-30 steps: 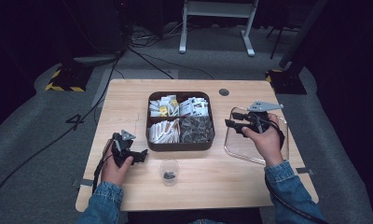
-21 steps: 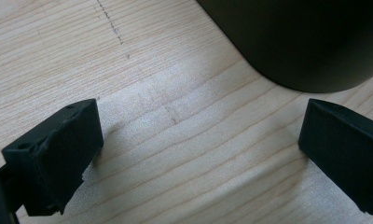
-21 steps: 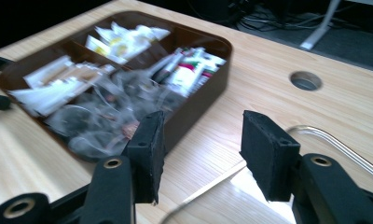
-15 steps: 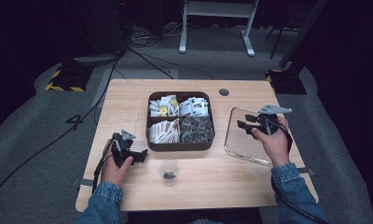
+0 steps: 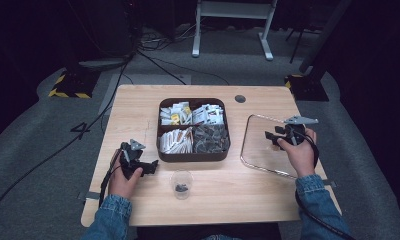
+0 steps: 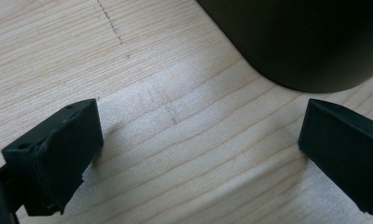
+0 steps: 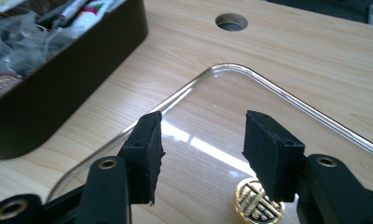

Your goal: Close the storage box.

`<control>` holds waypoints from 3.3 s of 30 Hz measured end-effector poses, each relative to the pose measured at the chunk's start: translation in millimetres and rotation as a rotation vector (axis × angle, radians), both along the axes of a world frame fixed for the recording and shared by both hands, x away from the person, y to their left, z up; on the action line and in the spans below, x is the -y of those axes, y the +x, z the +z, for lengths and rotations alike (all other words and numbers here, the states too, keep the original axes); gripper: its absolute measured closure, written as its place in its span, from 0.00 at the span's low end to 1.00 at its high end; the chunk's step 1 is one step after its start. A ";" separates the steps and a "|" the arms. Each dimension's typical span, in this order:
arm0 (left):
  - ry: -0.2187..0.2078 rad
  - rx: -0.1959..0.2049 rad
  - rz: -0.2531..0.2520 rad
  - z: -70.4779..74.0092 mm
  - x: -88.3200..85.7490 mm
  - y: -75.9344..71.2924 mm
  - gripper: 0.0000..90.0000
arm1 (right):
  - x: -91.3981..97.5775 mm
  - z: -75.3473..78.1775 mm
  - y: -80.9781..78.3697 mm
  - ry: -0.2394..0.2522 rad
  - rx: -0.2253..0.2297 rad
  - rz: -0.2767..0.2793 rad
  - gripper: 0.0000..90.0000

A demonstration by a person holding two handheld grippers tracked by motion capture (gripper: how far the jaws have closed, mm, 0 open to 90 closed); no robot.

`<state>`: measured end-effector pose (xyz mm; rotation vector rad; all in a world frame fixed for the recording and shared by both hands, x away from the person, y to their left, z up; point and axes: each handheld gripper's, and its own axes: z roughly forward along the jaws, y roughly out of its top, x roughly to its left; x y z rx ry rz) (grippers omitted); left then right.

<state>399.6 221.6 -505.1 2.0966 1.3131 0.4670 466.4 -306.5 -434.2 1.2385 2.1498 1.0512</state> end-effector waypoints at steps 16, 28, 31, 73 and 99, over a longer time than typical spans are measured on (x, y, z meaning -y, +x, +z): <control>0.000 0.000 0.000 0.0 0.0 0.0 0.00 | 20.6 -24.4 7.6 -0.034 -0.049 -0.089 0.48; 0.000 0.000 0.000 0.0 0.0 0.0 0.00 | 27.9 -42.7 11.4 -0.053 -0.116 -0.121 0.50; 0.000 0.000 0.000 0.0 0.0 0.0 0.00 | 29.2 -45.9 12.0 -0.052 -0.131 -0.118 0.51; 0.000 0.000 -0.001 0.0 0.0 0.0 0.00 | 30.8 -41.8 9.6 -0.018 -0.139 -0.108 0.65; 0.001 0.003 -0.009 0.0 0.1 1.7 0.00 | 23.9 -2.6 -5.7 0.029 -0.054 -0.070 0.65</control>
